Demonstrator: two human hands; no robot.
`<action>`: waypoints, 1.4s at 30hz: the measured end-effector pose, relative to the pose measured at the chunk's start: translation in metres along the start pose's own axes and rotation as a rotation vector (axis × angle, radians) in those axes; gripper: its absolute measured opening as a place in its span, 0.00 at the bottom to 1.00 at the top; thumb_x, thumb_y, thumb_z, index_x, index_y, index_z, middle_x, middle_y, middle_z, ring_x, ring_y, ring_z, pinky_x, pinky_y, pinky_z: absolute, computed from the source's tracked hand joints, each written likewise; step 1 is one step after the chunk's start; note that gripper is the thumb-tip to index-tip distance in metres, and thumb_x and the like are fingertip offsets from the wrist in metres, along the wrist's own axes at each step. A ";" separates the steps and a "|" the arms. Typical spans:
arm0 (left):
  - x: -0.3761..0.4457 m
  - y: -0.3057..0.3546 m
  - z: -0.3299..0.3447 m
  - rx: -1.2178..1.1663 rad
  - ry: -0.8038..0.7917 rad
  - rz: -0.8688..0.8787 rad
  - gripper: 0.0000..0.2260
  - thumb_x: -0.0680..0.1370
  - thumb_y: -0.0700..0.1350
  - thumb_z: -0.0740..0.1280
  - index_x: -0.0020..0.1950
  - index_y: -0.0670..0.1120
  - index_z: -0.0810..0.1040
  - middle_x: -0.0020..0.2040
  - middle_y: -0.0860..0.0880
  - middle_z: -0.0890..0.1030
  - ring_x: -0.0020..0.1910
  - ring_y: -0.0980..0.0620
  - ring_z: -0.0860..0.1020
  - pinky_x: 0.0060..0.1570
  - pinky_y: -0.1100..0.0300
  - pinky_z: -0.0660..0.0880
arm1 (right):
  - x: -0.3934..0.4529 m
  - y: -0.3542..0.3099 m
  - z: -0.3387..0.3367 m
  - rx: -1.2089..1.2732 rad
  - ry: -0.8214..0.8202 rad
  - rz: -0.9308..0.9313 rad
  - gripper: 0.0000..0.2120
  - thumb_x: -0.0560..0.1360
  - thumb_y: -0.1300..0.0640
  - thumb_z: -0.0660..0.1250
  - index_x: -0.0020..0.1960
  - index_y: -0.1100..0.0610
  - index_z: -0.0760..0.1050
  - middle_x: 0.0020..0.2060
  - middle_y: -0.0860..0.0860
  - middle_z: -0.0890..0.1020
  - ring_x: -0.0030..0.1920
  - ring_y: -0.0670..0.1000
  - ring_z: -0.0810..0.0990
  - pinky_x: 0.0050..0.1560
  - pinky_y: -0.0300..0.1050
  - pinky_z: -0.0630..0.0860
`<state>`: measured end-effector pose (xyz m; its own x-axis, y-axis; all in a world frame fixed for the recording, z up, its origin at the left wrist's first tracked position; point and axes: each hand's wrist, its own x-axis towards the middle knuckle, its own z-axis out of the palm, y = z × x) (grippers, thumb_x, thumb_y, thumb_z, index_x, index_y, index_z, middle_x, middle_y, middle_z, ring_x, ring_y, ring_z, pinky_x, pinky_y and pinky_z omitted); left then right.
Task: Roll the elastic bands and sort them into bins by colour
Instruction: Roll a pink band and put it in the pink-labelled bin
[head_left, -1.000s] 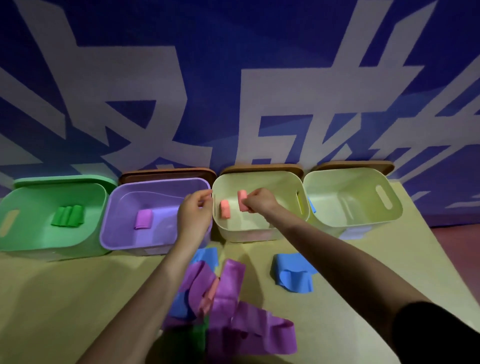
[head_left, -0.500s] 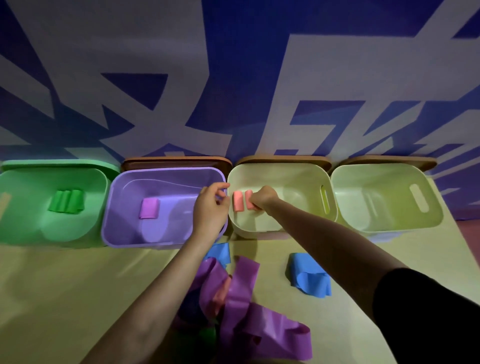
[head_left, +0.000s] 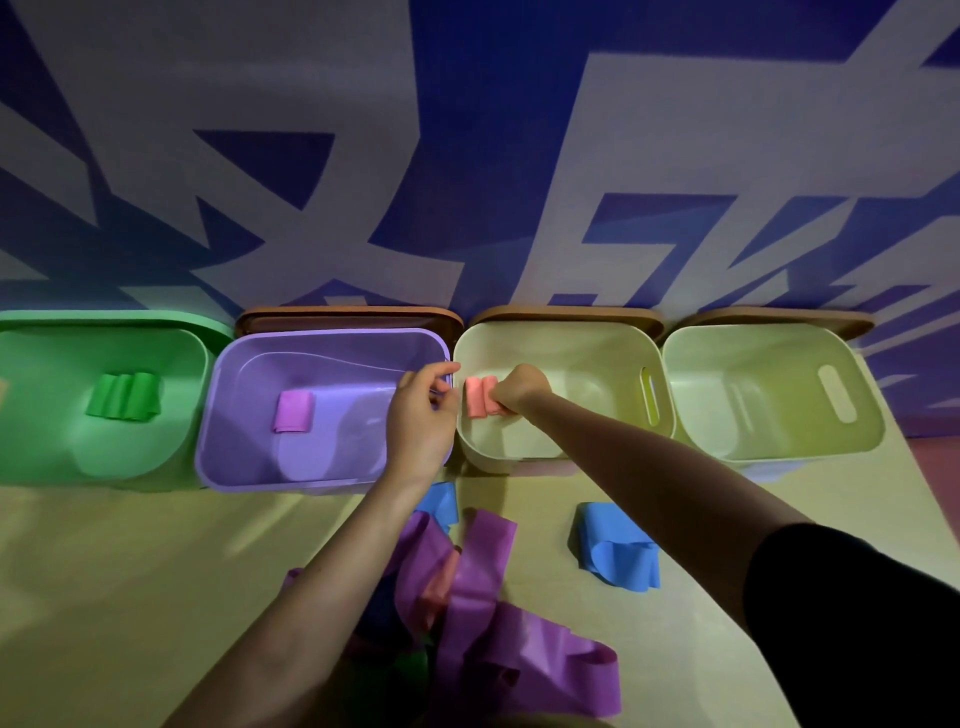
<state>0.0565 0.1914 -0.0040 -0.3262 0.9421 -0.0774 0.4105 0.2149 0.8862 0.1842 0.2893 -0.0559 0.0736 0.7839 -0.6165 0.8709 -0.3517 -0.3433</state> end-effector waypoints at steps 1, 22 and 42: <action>0.000 0.000 0.000 -0.003 0.000 -0.002 0.13 0.78 0.36 0.63 0.59 0.47 0.79 0.47 0.48 0.74 0.40 0.57 0.74 0.40 0.76 0.68 | 0.001 -0.001 -0.001 -0.016 0.006 -0.003 0.14 0.78 0.51 0.62 0.53 0.62 0.76 0.43 0.55 0.74 0.45 0.54 0.72 0.45 0.42 0.69; -0.003 -0.004 0.006 -0.070 0.049 0.010 0.13 0.77 0.36 0.63 0.58 0.48 0.80 0.49 0.46 0.75 0.43 0.51 0.76 0.42 0.74 0.69 | 0.004 0.010 0.002 -0.128 0.088 -0.145 0.15 0.77 0.49 0.64 0.51 0.61 0.77 0.44 0.56 0.79 0.46 0.56 0.77 0.44 0.44 0.71; -0.001 -0.005 0.005 -0.099 0.033 -0.008 0.13 0.76 0.35 0.64 0.56 0.48 0.80 0.46 0.47 0.74 0.39 0.58 0.73 0.42 0.72 0.69 | 0.011 0.022 -0.001 0.056 -0.017 -0.030 0.20 0.74 0.44 0.65 0.31 0.57 0.73 0.30 0.52 0.78 0.33 0.51 0.77 0.41 0.41 0.73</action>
<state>0.0591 0.1907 -0.0110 -0.3579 0.9311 -0.0706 0.3221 0.1941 0.9266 0.2049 0.2911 -0.0697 0.0396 0.7860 -0.6170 0.8442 -0.3566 -0.4001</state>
